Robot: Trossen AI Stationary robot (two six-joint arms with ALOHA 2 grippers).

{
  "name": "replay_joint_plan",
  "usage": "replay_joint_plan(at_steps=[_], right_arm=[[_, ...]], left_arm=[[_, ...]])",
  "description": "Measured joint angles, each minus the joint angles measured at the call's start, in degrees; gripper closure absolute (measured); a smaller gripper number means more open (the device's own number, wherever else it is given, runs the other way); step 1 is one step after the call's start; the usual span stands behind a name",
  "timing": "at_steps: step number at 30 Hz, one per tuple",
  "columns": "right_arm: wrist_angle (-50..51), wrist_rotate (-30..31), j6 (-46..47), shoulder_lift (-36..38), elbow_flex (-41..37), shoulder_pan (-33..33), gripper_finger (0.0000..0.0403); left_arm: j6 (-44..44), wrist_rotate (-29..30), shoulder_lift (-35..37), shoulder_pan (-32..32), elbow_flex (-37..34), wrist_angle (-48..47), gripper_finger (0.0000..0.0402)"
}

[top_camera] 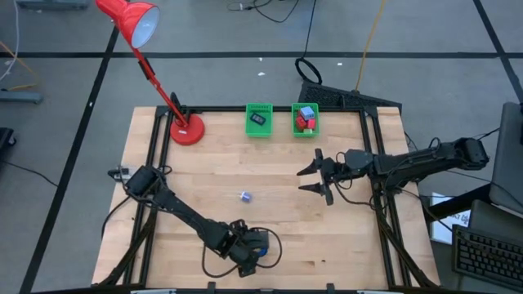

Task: Pick & Place Office items
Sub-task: Put the blue digital timer into the left green basket

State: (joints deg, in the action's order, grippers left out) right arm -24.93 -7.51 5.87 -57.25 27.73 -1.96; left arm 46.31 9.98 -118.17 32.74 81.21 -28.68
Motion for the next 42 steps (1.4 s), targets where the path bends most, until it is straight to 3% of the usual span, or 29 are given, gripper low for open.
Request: replay_joint_plan(at_steps=[13, 23, 42], right_arm=[[-0.49, 0.00, -0.55, -0.22, 0.00, -0.02, 0.0193], [-0.07, 0.00, -0.57, -0.22, 0.00, -0.02, 0.0193], [-0.04, 0.00, -0.57, -0.22, 0.00, -0.02, 0.0193]], left_arm=[[-0.10, 1.02, -0.42, 0.59, 0.00, -0.20, 0.0045], [0.22, 0.94, -0.42, 0.64, 0.00, 2.32, 0.0153], [-3.11, 1.03, -0.42, 0.49, 0.00, 3.23, 0.0284]])
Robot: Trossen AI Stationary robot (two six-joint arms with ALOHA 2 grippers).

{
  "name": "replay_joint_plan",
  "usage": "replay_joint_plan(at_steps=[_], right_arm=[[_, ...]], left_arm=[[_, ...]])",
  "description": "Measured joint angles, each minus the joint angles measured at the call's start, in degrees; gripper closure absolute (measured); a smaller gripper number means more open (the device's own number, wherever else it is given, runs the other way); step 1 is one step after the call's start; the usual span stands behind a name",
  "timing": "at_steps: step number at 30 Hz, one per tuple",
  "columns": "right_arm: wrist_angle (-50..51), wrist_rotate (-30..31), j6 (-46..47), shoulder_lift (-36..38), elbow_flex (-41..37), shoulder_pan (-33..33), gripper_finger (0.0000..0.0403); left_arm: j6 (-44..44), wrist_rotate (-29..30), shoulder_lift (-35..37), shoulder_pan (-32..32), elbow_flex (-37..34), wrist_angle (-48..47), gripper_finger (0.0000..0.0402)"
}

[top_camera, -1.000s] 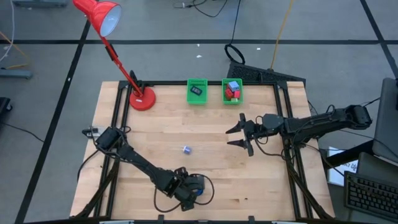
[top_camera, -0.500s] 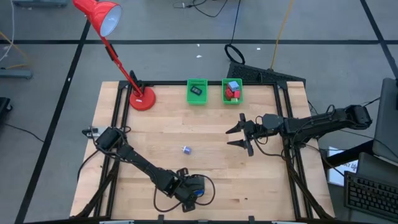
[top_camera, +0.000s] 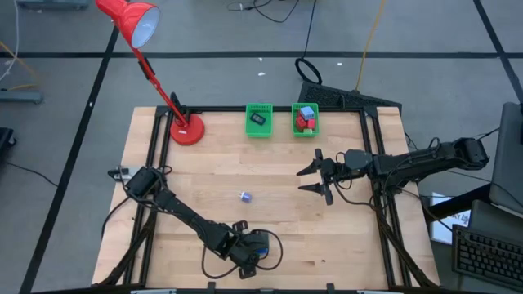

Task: Pick & Place Office items
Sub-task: Put the blue digital timer into the left green basket

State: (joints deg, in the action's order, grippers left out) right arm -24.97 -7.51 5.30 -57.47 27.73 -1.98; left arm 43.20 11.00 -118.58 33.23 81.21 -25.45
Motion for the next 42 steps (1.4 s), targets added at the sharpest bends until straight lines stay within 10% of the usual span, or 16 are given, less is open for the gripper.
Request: replay_joint_plan(at_steps=[26, 42], right_arm=[[0.07, 0.00, -0.01, 0.00, 0.00, -0.02, 0.0193], [0.02, 0.00, -0.02, 0.00, 0.00, -0.02, 0.0193]], left_arm=[[-3.77, -0.32, 3.17, -0.57, -0.07, -0.02, 0.0348], [-2.63, 17.72, 13.93, -2.11, -0.07, 0.30, 0.0348]])
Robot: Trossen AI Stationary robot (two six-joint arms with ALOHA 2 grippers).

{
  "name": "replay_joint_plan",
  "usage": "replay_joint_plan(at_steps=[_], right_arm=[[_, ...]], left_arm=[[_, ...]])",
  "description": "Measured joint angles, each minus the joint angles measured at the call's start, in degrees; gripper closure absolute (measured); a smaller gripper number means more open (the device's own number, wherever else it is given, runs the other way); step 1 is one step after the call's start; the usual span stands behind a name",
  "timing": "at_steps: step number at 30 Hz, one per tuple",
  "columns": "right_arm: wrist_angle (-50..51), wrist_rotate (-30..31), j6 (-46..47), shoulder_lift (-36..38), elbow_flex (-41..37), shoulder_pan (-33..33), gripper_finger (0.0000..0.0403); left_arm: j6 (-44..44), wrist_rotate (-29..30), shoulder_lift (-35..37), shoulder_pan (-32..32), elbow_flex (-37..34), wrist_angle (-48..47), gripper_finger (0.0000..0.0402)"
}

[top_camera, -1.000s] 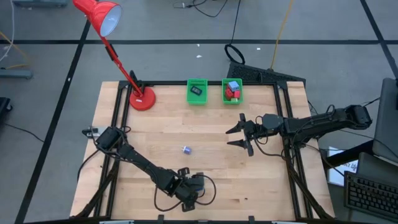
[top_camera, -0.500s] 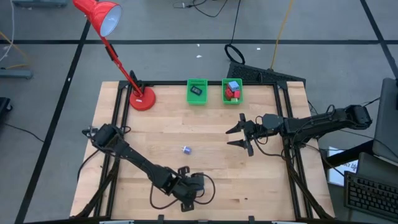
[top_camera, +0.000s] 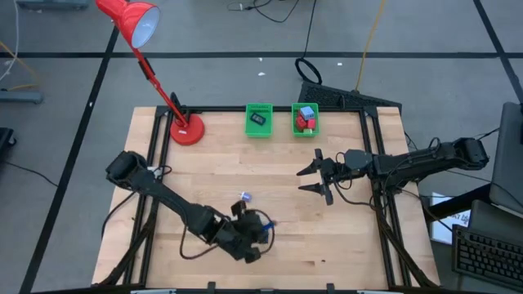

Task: Pick & Place Office items
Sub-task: Put the blue digital timer into the left green basket

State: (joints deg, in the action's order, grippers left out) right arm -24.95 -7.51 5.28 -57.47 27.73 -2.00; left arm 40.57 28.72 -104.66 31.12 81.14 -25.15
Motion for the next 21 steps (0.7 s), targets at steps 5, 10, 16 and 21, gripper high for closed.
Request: replay_joint_plan(at_steps=[5, 10, 16, 21], right_arm=[[-0.02, 0.00, 0.01, 0.00, 0.00, 0.00, 0.0193], [-0.02, 0.00, 0.00, 0.00, 0.00, 0.00, 0.0193], [-0.02, 0.00, -0.42, 0.00, 0.00, 0.00, 0.0193], [-0.02, 0.00, -0.42, 0.00, 0.00, 0.00, 0.0193]], left_arm=[[0.11, 1.49, 3.08, -2.82, 0.02, 0.83, 0.0345], [-3.60, 1.43, 4.75, -5.50, 0.02, 2.10, 0.0335], [-4.48, 1.39, 6.15, -9.24, 0.02, 1.88, 0.0348], [-4.69, 1.39, 6.14, -12.30, 0.04, 2.52, 0.0341]])
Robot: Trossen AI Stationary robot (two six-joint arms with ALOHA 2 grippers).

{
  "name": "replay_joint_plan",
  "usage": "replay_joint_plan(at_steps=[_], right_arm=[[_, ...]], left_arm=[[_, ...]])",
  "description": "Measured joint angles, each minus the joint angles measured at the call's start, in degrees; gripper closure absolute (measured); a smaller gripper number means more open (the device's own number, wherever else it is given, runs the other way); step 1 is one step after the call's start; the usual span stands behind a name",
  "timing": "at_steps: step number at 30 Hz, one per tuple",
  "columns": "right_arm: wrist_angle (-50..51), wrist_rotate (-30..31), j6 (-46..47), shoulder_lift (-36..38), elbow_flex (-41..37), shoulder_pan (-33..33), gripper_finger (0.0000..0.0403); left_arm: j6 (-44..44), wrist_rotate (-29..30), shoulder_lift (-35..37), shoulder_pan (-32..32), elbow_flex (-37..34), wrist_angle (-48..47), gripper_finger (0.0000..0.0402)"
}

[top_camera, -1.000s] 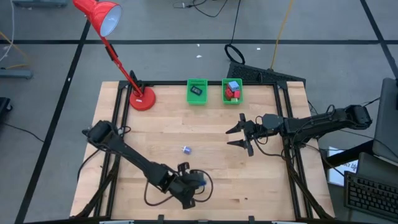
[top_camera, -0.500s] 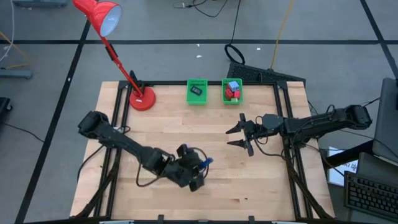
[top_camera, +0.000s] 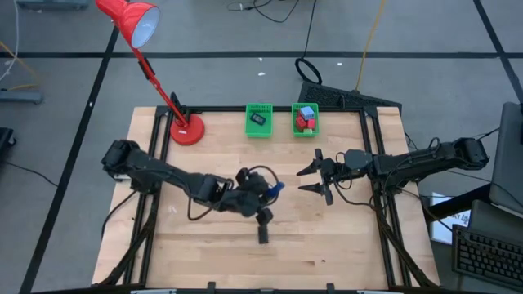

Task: Pick & Place Office items
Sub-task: Put the blue digital timer into the left green basket

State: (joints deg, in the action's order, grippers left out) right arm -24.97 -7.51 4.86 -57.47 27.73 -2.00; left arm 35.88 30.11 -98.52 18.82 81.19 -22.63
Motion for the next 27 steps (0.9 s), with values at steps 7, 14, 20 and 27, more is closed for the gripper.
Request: replay_joint_plan(at_steps=[7, 14, 20, 27], right_arm=[[0.00, 0.00, -0.01, 0.00, 0.00, 0.00, 0.0193], [0.00, 0.00, 0.00, 0.00, 0.00, 0.00, 0.0193], [-0.01, 0.00, 0.00, 0.00, 0.00, 0.00, 0.0193], [0.00, 0.00, -0.47, 0.01, 0.00, 0.01, 0.0193]], left_arm=[[0.40, 0.02, 0.00, -4.39, 0.00, 0.20, 0.0348], [0.22, 0.04, 0.00, -9.25, 0.00, 0.24, 0.0344], [-1.82, 0.04, 0.00, -13.33, 0.00, 0.24, 0.0346], [-2.58, 0.02, 0.00, -17.75, 0.00, 0.26, 0.0347]])
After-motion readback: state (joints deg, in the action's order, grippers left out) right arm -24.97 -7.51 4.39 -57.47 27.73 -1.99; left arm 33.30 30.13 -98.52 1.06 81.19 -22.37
